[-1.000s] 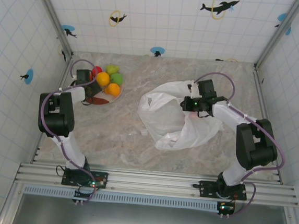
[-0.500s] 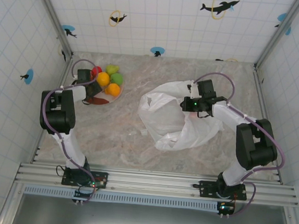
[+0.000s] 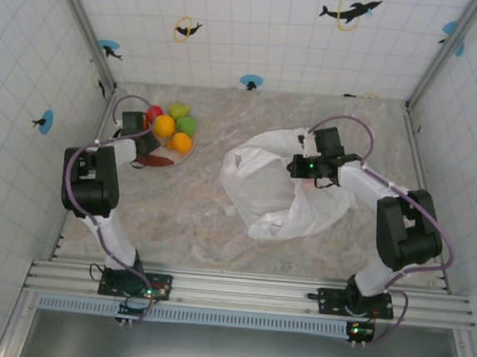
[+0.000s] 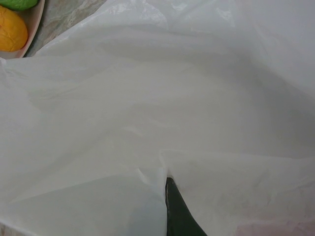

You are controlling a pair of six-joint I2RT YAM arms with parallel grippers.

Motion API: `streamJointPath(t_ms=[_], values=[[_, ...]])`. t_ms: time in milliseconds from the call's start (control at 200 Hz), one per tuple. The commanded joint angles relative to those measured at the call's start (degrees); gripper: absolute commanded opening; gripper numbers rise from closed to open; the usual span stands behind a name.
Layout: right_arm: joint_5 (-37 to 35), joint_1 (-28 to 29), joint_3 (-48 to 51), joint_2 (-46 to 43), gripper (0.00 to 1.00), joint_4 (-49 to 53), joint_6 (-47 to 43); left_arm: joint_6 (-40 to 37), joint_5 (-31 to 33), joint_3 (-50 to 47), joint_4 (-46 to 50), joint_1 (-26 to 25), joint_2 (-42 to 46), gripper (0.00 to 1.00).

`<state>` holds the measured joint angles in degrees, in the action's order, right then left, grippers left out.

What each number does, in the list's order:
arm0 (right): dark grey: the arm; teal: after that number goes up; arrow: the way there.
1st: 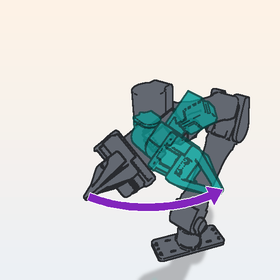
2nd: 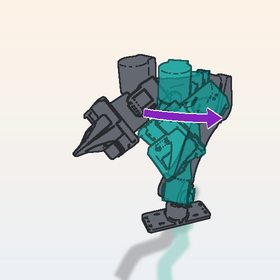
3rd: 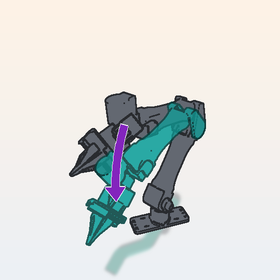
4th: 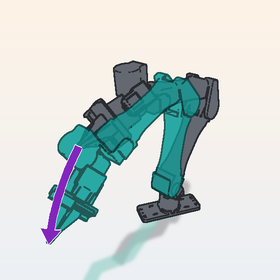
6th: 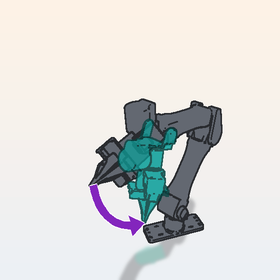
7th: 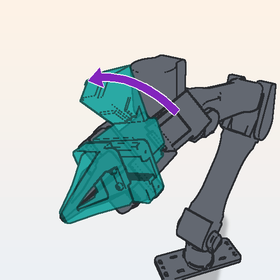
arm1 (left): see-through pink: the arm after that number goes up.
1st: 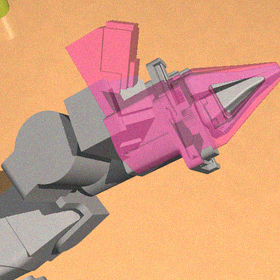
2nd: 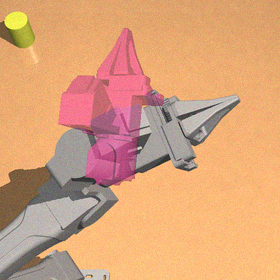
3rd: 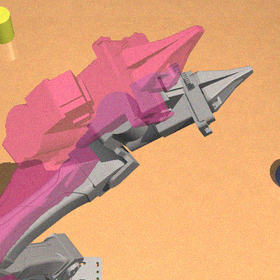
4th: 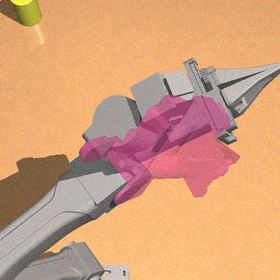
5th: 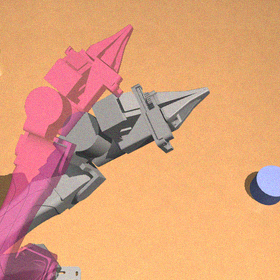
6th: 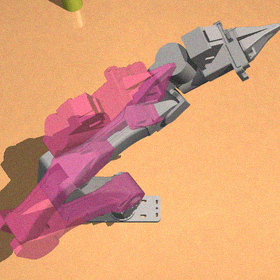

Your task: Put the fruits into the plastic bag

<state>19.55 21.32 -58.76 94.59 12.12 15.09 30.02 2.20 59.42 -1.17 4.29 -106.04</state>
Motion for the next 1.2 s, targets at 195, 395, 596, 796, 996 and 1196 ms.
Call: streamJointPath(t_ms=[195, 395, 596, 796, 996, 1196], values=[[0.55, 0.30, -0.81, -0.02, 0.00, 0.10, -0.18, 5.38, -3.52, -12.65, -3.22, 0.45, 15.41, 0.50], [1.98, 0.17, -1.96, 0.78, 0.00, -2.00, 1.95, 6.88, -9.51, -19.71, -2.61, -4.66, 29.96, 0.50], [4.66, 0.14, -3.26, 2.16, 0.00, -3.76, 4.27, 7.00, -5.94, -19.43, 1.44, -21.89, 40.04, 0.50], [6.19, 0.14, -5.33, 3.84, 0.00, -4.14, 5.89, 9.73, -3.12, -16.47, -3.47, -43.54, 36.85, 0.49], [8.02, 0.23, -7.57, 3.70, 0.00, -2.16, 5.43, 5.05, 1.85, -8.49, -3.61, -55.62, 23.51, 0.49], [6.73, -0.67, -8.37, 0.92, 0.00, 5.32, -0.88, 0.72, 5.25, -4.71, -4.70, -55.96, 14.72, 0.48]])
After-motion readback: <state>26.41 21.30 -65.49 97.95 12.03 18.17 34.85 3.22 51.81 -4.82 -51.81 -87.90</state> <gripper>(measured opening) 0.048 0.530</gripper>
